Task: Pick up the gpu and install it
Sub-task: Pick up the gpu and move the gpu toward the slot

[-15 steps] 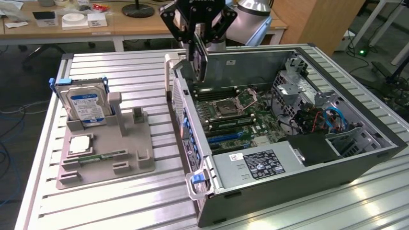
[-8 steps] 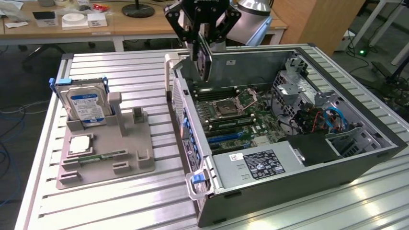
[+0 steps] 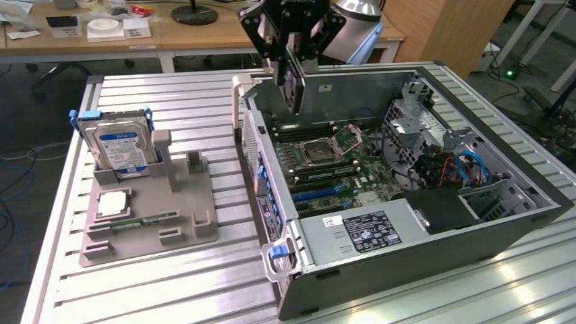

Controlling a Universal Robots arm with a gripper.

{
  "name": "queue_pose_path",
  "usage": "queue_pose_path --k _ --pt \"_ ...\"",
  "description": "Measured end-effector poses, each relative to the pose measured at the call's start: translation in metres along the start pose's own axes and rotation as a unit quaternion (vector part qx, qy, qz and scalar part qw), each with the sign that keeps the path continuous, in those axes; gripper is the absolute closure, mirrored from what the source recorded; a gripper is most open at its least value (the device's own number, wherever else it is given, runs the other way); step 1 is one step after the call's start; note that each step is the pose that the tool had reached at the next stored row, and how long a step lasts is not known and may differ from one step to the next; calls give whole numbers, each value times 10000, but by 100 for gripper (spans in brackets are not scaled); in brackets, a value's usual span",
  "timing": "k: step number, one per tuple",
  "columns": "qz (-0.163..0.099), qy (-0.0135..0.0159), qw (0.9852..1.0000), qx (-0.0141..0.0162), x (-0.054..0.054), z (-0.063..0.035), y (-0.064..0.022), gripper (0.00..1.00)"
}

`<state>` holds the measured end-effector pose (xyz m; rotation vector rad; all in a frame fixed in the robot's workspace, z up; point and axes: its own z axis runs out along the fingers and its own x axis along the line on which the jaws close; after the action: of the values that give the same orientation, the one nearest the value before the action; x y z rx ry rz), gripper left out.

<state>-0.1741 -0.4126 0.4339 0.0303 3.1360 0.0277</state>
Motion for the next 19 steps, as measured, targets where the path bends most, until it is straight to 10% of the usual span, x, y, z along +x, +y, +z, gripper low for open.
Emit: queue_pose_path --k 19 --pt "0 0 10000 0 -209 7 4 72"
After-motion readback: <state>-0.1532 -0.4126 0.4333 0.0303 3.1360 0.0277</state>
